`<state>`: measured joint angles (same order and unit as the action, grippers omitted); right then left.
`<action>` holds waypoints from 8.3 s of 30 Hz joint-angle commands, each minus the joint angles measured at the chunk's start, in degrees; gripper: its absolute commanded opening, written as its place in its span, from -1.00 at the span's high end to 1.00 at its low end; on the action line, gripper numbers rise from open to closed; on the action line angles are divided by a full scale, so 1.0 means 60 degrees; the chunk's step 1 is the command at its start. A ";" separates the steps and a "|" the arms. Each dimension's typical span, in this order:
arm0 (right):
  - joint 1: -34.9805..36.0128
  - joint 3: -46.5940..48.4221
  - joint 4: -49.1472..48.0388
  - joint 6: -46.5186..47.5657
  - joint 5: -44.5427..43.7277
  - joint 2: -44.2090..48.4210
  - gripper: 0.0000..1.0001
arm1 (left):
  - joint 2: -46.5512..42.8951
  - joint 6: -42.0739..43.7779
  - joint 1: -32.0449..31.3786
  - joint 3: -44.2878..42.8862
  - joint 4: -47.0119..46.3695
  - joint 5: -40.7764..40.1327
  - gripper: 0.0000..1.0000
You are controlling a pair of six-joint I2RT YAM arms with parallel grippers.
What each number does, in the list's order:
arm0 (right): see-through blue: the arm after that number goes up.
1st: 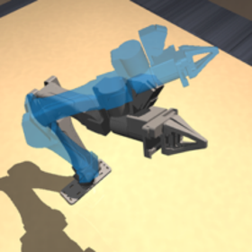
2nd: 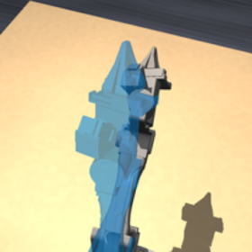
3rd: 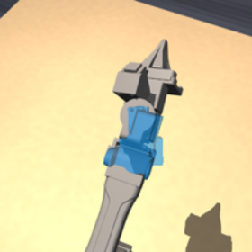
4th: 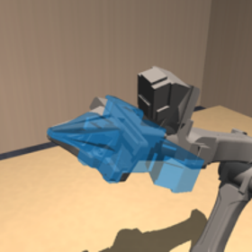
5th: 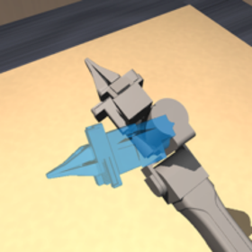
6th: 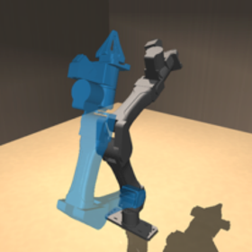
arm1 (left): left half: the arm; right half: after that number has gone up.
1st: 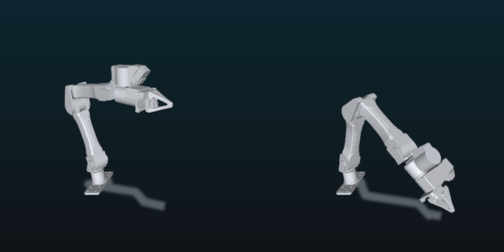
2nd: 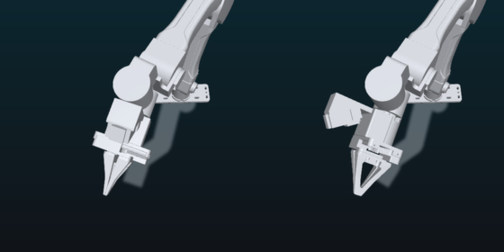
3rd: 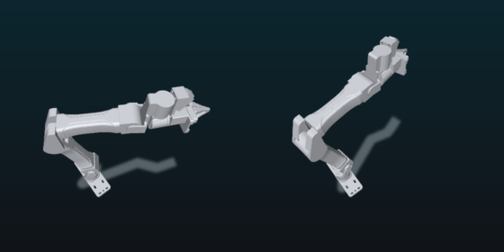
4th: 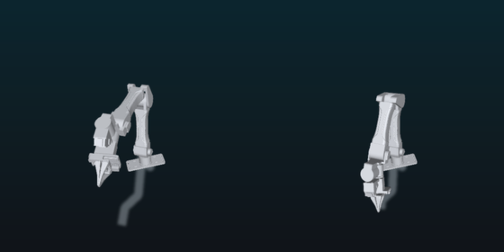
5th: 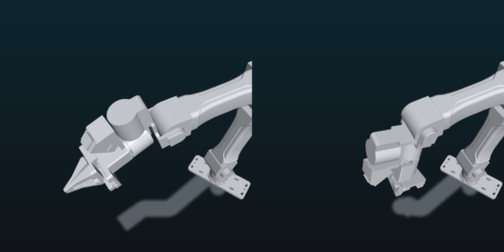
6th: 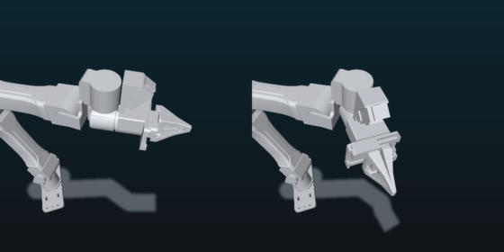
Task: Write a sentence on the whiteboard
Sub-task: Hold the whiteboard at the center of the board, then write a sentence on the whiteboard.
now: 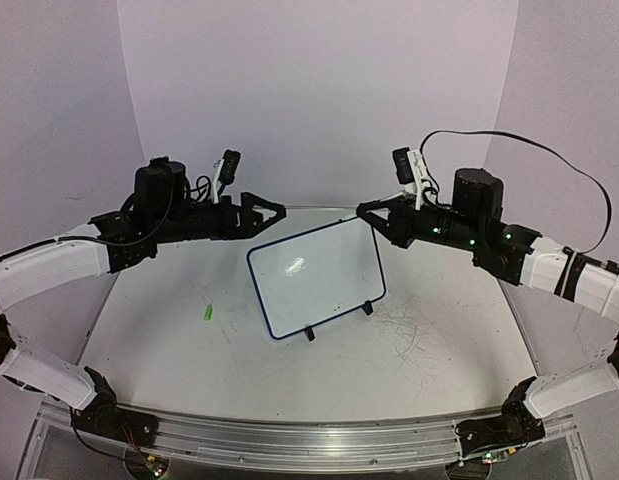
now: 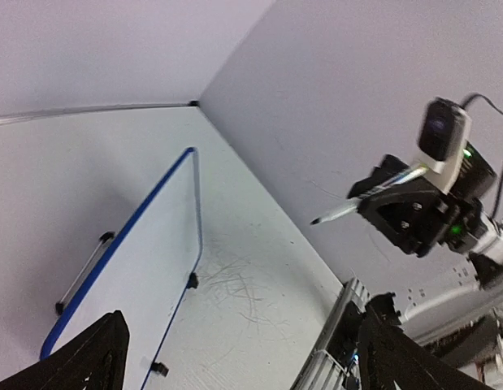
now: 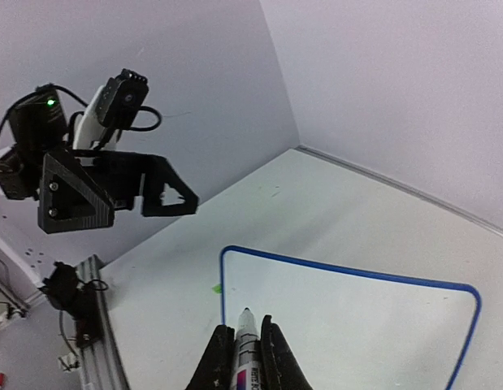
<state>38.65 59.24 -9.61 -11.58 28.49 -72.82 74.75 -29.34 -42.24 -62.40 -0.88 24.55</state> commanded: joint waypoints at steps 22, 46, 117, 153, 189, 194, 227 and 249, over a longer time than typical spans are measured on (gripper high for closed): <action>0.0435 -0.0115 0.0250 0.1482 -0.2787 0.0752 1.00 | -0.2310 -0.1573 0.0727 0.6310 -0.4647 -0.1672 -0.99; 0.0457 -0.0743 -0.0307 0.1248 -0.2054 0.1531 1.00 | 0.1523 -0.1179 0.1218 0.5931 -0.8252 0.1008 -0.54; 0.2372 0.0672 -0.1090 0.3137 -0.2788 -0.1693 1.00 | 0.3573 0.0891 0.1885 0.4553 -0.8271 0.3295 1.00; 0.3774 0.2483 -0.1225 0.3651 -0.5049 -0.4350 1.00 | 0.3361 0.0904 0.1898 0.4625 -0.8045 0.3136 1.00; 0.3771 0.3042 -0.2101 0.3761 -0.5818 -0.5699 1.00 | 0.3644 0.0892 0.1898 0.4497 -0.7918 0.3337 1.00; 0.3777 0.3018 -0.2103 0.3727 -0.5823 -0.5757 1.00 | 0.3603 0.0892 0.1898 0.4511 -0.7924 0.3329 1.00; 0.3768 0.3182 -0.2074 0.3722 -0.6026 -0.6063 1.00 | 0.3645 0.0878 0.1898 0.4427 -0.7915 0.3395 1.00; 0.3774 0.2782 -0.2040 0.3585 -0.6501 -0.5920 1.00 | 0.3620 0.0865 0.1898 0.4382 -0.7896 0.3402 1.00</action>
<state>61.19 76.12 -20.16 10.48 -8.29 -108.60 96.09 -24.44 -30.52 -34.48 -48.41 42.92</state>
